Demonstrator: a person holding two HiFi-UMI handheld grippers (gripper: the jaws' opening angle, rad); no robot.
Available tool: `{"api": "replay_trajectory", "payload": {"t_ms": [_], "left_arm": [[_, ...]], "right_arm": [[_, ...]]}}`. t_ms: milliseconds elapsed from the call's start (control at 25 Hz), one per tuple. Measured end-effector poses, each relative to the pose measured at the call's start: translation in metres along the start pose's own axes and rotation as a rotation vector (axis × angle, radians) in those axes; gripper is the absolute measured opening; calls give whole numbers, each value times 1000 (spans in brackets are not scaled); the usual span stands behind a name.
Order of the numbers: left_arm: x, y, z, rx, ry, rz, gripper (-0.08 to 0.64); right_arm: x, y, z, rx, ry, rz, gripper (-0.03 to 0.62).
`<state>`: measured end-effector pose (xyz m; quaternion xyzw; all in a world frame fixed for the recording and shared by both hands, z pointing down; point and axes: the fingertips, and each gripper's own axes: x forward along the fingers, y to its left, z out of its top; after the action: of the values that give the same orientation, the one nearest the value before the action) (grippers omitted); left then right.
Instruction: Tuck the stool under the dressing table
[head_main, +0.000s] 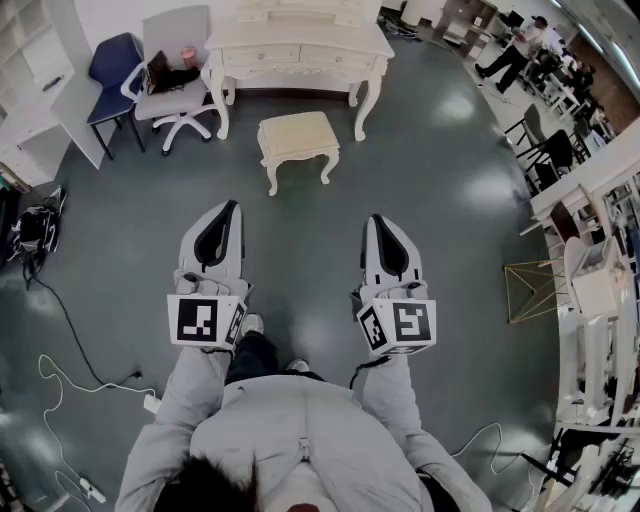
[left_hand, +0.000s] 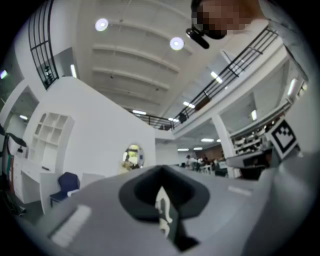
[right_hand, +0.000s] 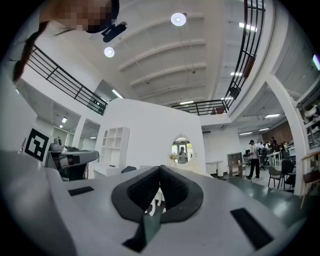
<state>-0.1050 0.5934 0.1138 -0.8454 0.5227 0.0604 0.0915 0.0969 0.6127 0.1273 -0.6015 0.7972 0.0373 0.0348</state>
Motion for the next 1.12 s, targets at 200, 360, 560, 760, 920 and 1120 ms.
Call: {"api": "replay_trajectory", "payload": {"t_ms": [200, 360, 560, 760, 920, 1120], "left_arm": [[6, 8, 3, -5, -9, 2, 8], [13, 15, 1, -6, -10, -8, 8], [25, 31, -3, -5, -13, -23, 8], [48, 57, -6, -10, -28, -33, 8], [68, 79, -9, -14, -40, -52, 8], [92, 109, -14, -16, -57, -76, 8]], "right_arm": [[9, 0, 3, -6, 3, -5, 2], [17, 4, 3, -15, 5, -11, 2], [35, 5, 2, -10, -6, -39, 2], [65, 6, 3, -3, -15, -63, 3], [91, 14, 2, -13, -14, -69, 3], [125, 23, -2, -22, -20, -92, 3]]}}
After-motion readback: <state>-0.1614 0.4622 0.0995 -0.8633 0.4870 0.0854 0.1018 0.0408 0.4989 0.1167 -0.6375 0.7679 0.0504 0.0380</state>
